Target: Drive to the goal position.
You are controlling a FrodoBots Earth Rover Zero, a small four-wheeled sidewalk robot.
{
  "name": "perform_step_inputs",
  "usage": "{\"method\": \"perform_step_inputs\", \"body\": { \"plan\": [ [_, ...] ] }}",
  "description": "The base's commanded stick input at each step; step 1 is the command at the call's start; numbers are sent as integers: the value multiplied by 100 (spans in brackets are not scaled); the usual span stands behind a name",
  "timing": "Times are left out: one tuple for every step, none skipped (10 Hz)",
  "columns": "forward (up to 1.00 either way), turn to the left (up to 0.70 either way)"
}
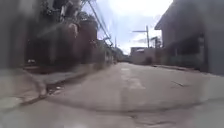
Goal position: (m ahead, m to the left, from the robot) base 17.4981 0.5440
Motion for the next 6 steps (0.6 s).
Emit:
{"method": "perform_step_inputs", "body": {
  "plan": [
    [100, -19],
    [100, 0],
    [100, 0],
    [100, -1],
    [100, -10],
    [100, -34]
  ]
}}
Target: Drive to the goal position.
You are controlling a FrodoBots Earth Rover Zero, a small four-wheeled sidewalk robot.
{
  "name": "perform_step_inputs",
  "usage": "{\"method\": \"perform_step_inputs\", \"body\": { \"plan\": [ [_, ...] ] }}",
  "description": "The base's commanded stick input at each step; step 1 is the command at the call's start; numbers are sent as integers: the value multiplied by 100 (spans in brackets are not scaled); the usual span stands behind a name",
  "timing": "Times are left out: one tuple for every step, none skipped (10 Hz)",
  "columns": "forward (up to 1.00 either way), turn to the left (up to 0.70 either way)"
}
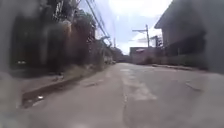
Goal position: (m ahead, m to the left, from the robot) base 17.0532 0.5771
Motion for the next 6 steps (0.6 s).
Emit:
{"method": "perform_step_inputs", "body": {
  "plan": [
    [100, -40],
    [100, -40],
    [100, -38],
    [100, -18],
    [100, -2],
    [100, 0]
  ]
}}
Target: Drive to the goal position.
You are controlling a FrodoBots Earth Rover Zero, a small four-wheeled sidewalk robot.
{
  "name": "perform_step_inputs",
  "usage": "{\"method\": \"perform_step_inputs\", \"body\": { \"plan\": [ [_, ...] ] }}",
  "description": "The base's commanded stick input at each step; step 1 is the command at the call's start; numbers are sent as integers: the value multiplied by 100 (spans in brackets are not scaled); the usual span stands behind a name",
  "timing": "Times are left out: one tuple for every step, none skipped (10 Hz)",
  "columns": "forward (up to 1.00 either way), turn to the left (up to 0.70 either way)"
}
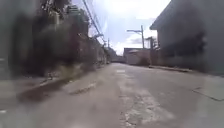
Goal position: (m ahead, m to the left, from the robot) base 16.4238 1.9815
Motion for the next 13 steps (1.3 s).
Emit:
{"method": "perform_step_inputs", "body": {
  "plan": [
    [100, 0],
    [100, 0],
    [100, 0],
    [100, 0],
    [100, -7],
    [100, -29],
    [100, -39],
    [100, -40],
    [100, -40],
    [100, -40],
    [100, -37],
    [100, -13],
    [100, -7]
  ]
}}
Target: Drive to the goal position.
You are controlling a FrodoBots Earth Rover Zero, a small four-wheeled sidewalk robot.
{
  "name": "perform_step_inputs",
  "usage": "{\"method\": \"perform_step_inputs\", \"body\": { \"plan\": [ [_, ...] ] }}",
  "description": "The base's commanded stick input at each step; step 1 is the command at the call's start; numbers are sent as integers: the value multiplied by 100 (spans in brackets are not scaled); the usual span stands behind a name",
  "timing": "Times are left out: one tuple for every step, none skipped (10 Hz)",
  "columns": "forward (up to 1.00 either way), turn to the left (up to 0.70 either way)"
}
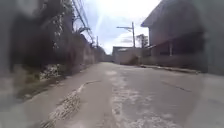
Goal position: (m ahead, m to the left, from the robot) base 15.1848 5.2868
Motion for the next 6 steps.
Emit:
{"method": "perform_step_inputs", "body": {
  "plan": [
    [100, -6],
    [100, -5],
    [100, -2],
    [100, 0],
    [100, 0],
    [100, 0]
  ]
}}
